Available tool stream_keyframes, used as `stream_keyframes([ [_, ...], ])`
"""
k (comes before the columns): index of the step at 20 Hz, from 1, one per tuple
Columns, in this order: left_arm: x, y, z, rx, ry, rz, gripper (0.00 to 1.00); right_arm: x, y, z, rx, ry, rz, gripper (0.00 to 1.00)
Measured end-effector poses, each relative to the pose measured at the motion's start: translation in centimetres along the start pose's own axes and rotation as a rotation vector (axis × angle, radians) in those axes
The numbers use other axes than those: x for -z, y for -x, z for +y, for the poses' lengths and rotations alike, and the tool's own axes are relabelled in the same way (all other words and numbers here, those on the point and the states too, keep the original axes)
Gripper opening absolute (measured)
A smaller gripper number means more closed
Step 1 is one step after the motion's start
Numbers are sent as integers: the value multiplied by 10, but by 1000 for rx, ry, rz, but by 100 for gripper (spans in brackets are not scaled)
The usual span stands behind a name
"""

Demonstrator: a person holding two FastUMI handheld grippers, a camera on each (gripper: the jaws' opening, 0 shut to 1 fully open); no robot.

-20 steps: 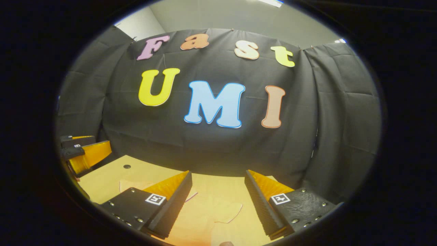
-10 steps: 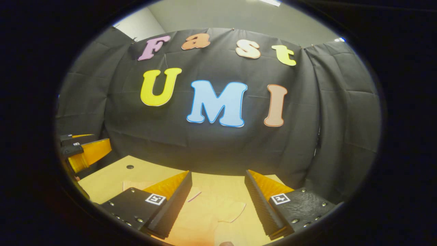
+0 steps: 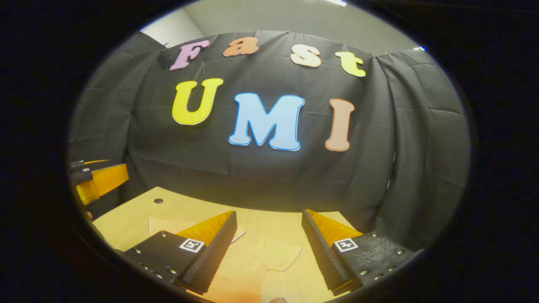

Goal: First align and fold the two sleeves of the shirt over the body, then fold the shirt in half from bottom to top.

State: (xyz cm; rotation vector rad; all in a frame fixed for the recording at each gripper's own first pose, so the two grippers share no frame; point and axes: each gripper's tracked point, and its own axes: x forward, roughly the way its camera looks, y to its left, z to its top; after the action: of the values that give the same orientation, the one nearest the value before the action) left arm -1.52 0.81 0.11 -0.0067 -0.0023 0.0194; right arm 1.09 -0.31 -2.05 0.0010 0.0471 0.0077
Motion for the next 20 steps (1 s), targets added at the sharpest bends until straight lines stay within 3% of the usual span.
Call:
stream_keyframes([
  [14, 25, -23, 0, -46, -15, 54, 94, 72, -89, -35, 20, -11, 164, 96],
  [20, 38, -32, -8, -37, -6, 73, 94, 121, -121, -39, 30, -52, 289, 96],
])
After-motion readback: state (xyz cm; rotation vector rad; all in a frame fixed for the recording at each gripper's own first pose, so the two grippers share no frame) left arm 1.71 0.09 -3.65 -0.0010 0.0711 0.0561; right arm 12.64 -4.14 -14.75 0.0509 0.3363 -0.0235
